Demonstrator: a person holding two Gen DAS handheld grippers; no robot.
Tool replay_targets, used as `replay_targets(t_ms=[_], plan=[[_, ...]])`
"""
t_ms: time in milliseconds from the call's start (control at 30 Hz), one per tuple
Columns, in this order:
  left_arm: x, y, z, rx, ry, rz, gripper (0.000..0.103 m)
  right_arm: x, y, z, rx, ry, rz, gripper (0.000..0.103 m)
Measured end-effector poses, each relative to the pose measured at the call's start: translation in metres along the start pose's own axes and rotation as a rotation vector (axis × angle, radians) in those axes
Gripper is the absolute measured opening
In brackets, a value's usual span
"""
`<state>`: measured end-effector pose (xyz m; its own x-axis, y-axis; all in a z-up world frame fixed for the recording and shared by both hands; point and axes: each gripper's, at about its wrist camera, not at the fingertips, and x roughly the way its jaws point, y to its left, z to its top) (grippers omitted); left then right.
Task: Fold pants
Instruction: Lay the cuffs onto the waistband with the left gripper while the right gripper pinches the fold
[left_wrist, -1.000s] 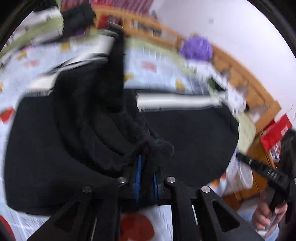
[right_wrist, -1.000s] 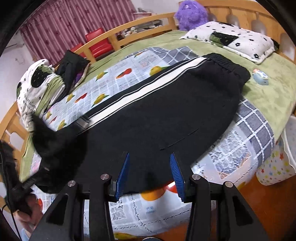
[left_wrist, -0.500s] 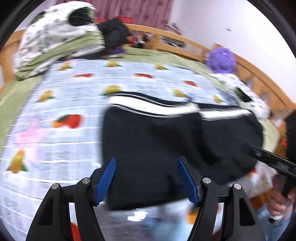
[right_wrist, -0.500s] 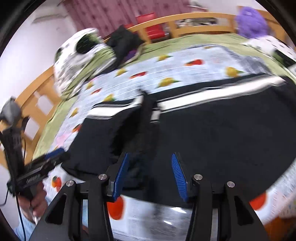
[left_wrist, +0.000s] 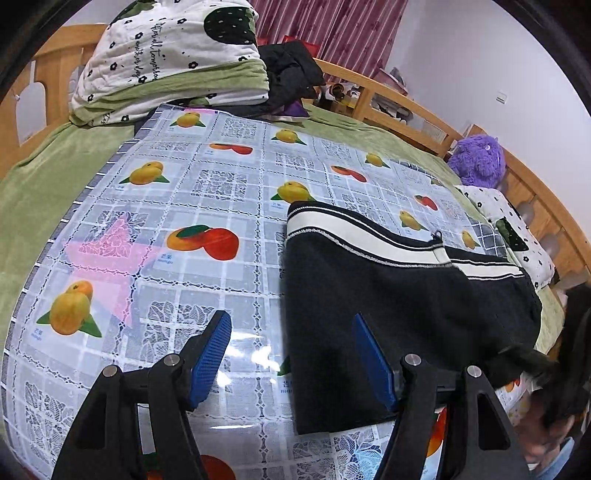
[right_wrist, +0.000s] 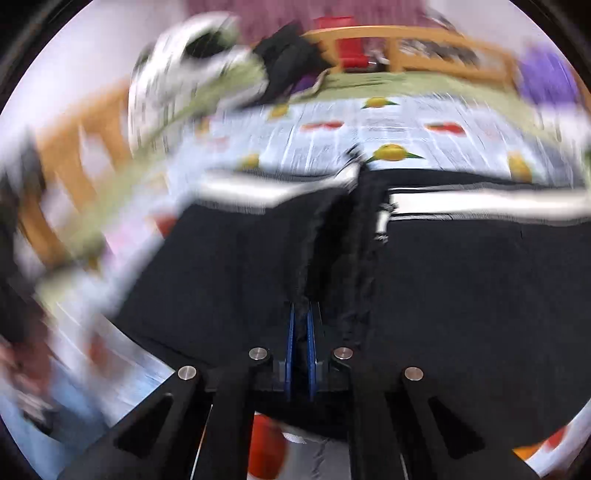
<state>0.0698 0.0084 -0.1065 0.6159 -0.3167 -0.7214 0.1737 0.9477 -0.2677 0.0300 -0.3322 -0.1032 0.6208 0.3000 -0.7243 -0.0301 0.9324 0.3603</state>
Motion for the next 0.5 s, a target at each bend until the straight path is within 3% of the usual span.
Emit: replay_targets(t_ms=[67, 133, 200, 267, 300, 333, 400, 500], plan=[[0.001, 0.002, 0.001, -0.008, 0.009, -0.007, 0.066, -0.02, -0.025, 0.001, 0.111, -0.018, 0.06, 0.006], [0.005, 0.003, 0.0, -0.011, 0.025, -0.01, 0.066, -0.012, -0.036, -0.008, 0.151, 0.057, 0.092, 0.006], [0.01, 0.003, -0.001, -0.008, 0.046, 0.004, 0.066, 0.003, -0.035, -0.018, 0.146, 0.126, 0.057, 0.008], [0.013, 0.004, -0.002, -0.006, 0.06, 0.021, 0.066, 0.003, -0.032, -0.023, 0.129, 0.109, 0.041, 0.011], [0.013, 0.005, -0.002, -0.006, 0.062, 0.023, 0.066, -0.001, -0.032, -0.021, 0.131, 0.096, 0.05, 0.021], [0.013, 0.007, -0.001, -0.01, 0.063, 0.023, 0.066, -0.005, -0.031, -0.019, 0.133, 0.082, 0.063, 0.04], [0.014, 0.01, -0.001, -0.014, 0.066, 0.024, 0.066, -0.009, -0.033, -0.013, 0.15, 0.034, 0.058, 0.061], [0.019, 0.014, -0.001, -0.03, 0.08, 0.023, 0.066, 0.012, -0.04, -0.003, 0.206, 0.074, 0.071, 0.061]])
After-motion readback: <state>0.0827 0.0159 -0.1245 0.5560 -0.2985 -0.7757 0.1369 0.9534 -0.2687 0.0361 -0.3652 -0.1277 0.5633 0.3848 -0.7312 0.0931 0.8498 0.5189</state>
